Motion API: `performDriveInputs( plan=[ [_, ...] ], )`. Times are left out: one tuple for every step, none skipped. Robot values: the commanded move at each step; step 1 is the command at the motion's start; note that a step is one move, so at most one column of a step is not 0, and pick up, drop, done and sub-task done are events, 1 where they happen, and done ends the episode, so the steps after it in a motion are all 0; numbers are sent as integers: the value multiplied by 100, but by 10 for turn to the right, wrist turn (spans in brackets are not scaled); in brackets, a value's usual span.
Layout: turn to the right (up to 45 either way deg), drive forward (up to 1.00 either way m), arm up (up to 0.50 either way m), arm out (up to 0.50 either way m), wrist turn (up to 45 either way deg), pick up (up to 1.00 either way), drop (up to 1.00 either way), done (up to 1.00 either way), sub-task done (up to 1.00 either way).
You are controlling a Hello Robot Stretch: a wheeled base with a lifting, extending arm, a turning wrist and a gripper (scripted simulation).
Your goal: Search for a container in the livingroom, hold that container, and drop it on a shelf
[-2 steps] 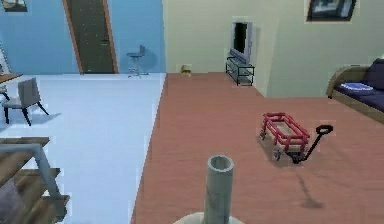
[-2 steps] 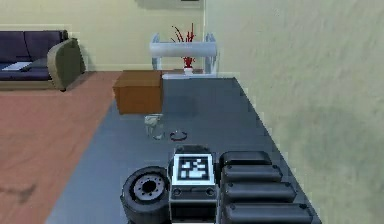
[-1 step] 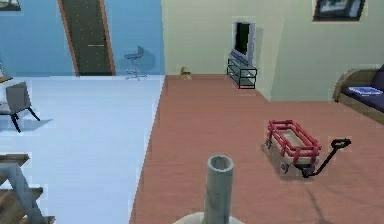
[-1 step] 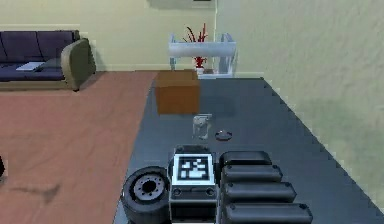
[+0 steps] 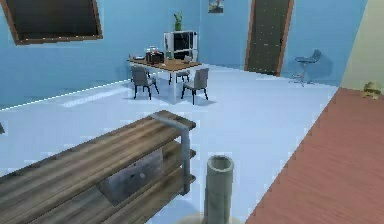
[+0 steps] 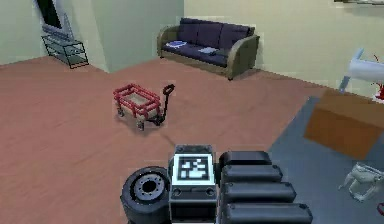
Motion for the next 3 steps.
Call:
performDriveInputs(
  plan=[
    [-300,0,0,0,0,0,0,0,0],
    [0,5,0,0,0,0,0,0,0],
    [450,0,0,0,0,0,0,0,0]
  ],
)
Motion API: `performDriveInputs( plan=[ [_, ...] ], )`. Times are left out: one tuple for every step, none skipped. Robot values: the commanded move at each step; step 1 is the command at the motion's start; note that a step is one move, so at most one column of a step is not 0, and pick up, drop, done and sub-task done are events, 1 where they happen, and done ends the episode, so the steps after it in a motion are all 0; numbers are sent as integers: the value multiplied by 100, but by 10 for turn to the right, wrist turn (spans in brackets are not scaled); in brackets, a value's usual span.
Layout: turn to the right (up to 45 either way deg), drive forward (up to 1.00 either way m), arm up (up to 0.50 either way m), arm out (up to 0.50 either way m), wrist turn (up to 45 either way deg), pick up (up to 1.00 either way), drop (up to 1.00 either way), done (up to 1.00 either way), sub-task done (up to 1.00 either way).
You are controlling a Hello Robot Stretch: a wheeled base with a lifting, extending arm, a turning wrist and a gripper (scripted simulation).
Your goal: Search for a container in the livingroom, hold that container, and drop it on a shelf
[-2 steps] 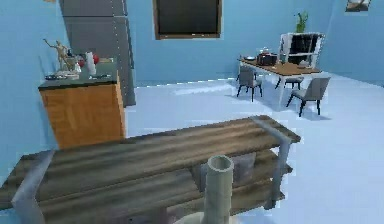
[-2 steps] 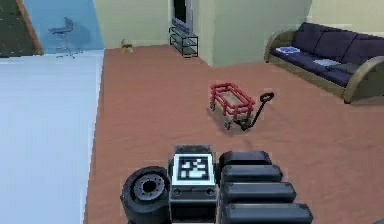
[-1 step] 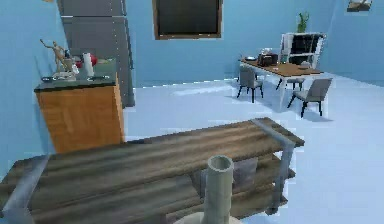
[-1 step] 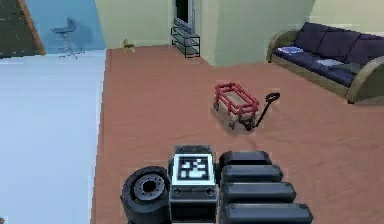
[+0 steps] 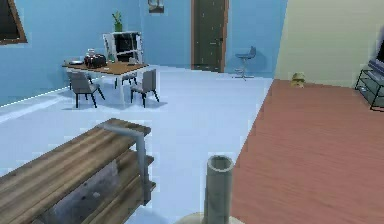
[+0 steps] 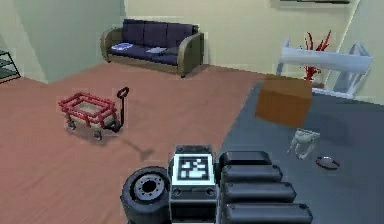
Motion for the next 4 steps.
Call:
performDriveInputs(
  plan=[
    [0,100,0,0,0,0,0,0,0],
    [0,70,0,0,0,0,0,0,0],
    [-450,0,0,0,0,0,0,0,0],
    [0,85,0,0,0,0,0,0,0]
  ],
)
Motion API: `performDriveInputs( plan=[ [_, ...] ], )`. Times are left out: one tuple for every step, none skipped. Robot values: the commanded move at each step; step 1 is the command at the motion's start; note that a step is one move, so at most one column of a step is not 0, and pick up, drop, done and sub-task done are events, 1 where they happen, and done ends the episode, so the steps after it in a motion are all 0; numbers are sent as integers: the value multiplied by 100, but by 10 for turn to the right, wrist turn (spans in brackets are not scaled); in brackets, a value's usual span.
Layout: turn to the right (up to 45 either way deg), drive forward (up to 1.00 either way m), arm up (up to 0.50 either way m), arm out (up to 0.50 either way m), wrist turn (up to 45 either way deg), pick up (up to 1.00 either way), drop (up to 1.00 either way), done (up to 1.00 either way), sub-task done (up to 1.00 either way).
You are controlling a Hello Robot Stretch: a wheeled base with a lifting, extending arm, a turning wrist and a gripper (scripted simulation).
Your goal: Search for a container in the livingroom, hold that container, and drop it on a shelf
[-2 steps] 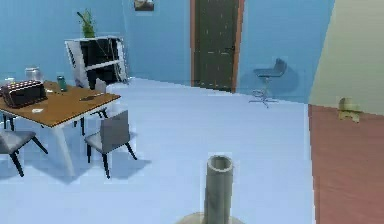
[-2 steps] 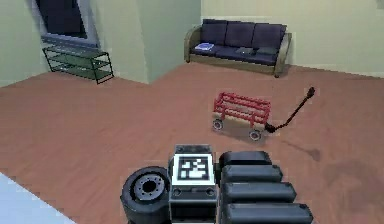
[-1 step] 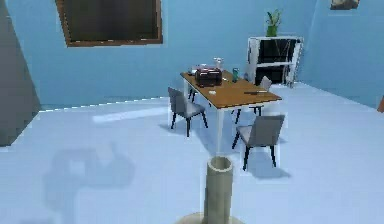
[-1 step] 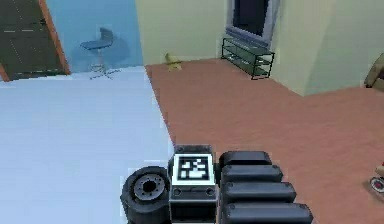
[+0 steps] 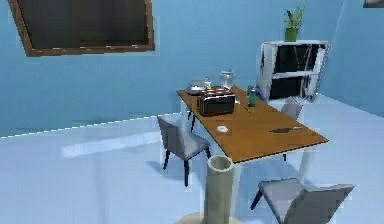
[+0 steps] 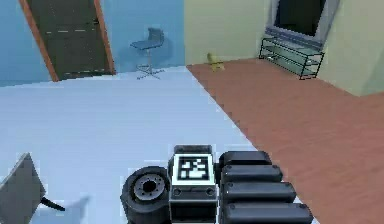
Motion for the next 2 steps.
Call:
performDriveInputs(
  plan=[
    [-450,0,0,0,0,0,0,0,0],
    [-360,0,0,0,0,0,0,0,0]
  ],
)
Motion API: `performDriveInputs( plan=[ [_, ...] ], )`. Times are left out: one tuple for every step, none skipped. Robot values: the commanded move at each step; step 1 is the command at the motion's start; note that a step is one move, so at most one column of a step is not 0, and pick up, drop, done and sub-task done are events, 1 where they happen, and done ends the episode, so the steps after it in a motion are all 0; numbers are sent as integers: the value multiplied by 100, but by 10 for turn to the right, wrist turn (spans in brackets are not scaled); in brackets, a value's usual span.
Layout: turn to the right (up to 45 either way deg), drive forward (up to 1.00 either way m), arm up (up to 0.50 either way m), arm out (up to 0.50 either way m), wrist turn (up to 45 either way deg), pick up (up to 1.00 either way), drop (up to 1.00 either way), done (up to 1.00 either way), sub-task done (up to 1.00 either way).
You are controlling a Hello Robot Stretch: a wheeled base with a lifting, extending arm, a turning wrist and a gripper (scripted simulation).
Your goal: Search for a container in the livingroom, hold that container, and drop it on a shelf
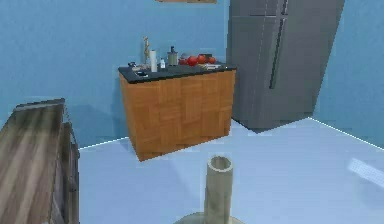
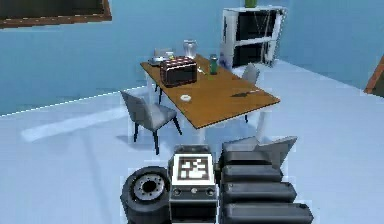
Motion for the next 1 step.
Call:
performDriveInputs(
  plan=[
    [0,55,0,0,0,0,0,0,0]
  ],
)
